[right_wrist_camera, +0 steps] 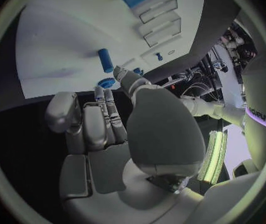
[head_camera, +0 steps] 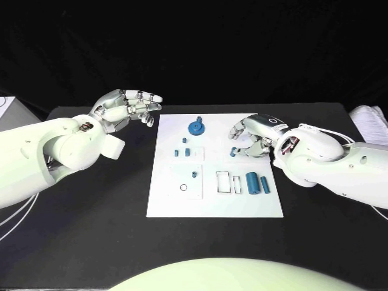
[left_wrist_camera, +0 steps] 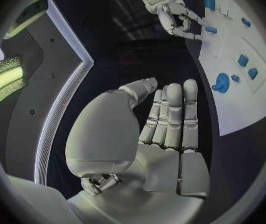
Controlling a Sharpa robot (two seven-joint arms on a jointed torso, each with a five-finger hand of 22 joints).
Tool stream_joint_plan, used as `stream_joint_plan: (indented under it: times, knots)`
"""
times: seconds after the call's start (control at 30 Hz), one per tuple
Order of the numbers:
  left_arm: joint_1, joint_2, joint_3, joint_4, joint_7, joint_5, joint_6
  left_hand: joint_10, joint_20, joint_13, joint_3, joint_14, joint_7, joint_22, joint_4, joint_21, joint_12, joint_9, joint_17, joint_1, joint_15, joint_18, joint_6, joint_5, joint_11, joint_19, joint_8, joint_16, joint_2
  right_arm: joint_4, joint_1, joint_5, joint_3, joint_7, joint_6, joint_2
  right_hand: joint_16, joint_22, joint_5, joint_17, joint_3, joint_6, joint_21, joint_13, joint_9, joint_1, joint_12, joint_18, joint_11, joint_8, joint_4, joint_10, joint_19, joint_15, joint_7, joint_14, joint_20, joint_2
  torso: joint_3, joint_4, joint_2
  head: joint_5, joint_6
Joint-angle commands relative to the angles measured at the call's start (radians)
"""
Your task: Assemble the parts on the task board
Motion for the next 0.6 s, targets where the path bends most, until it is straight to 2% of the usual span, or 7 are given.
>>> stream_joint_plan:
  times: [0.03, 0.17, 0.4, 0.6]
  knots:
    - [0.000, 0.000, 0.001, 0.001, 0.006, -0.002, 0.018, -0.006, 0.000, 0.000, -0.006, 0.002, -0.001, -0.001, 0.001, -0.002, 0.004, 0.001, -0.001, 0.003, 0.002, 0.007, -0.004, 0.004, -0.001, 0.007, 0.005, -0.006, 0.002, -0.007, -0.002, -0.039, -0.001, -0.010, 0.096, 0.004, 0.006, 0.001, 0.004, -0.001, -0.021, -0.002, -0.006, 0.000, -0.002, 0.017, 0.011, -0.009, 0.001, -0.007, 0.006, -0.010, 0.001, 0.003, -0.008, 0.017, 0.004, 0.002, -0.0009, 0.0001, 0.001, 0.000, -0.003]
    - [0.000, 0.000, 0.001, 0.001, 0.005, -0.002, 0.018, -0.006, 0.000, 0.000, -0.006, 0.002, -0.001, -0.001, 0.001, -0.002, 0.004, 0.001, -0.001, 0.003, 0.002, 0.007, -0.004, 0.004, -0.001, 0.007, 0.005, -0.006, 0.002, -0.012, -0.003, -0.046, -0.002, -0.017, 0.125, 0.009, 0.011, 0.007, 0.004, 0.002, -0.036, 0.001, 0.000, 0.002, -0.002, 0.023, 0.023, -0.010, -0.001, -0.008, 0.013, -0.004, 0.005, 0.001, -0.008, 0.018, 0.004, 0.005, -0.0010, -0.0007, 0.000, 0.000, -0.005]
    - [0.000, -0.001, 0.001, 0.001, 0.004, -0.002, 0.019, -0.006, 0.000, 0.000, -0.006, 0.002, -0.001, -0.001, 0.001, -0.002, 0.004, 0.001, -0.001, 0.003, 0.002, 0.007, -0.004, 0.004, -0.001, 0.007, 0.005, -0.006, 0.002, -0.016, -0.004, -0.052, -0.003, -0.027, 0.142, 0.015, 0.023, 0.028, 0.008, 0.014, -0.040, 0.011, 0.020, 0.005, -0.002, 0.033, 0.048, -0.014, -0.007, -0.008, 0.025, 0.016, 0.018, -0.003, -0.005, 0.022, 0.000, 0.014, -0.0007, -0.0006, 0.001, 0.000, -0.007]
    - [0.000, -0.001, 0.001, 0.000, 0.003, -0.002, 0.019, -0.006, 0.000, 0.000, -0.006, 0.002, -0.001, -0.001, 0.001, -0.002, 0.004, 0.001, -0.001, 0.003, 0.002, 0.007, -0.004, 0.004, -0.001, 0.007, 0.005, -0.006, 0.002, -0.021, -0.005, -0.057, -0.004, -0.034, 0.129, 0.022, 0.029, 0.059, -0.004, 0.017, 0.016, 0.044, 0.050, 0.004, 0.000, 0.045, 0.068, -0.021, -0.013, -0.002, 0.039, 0.041, 0.036, -0.009, 0.006, 0.023, -0.006, 0.029, -0.0007, -0.0006, 0.000, 0.000, -0.007]
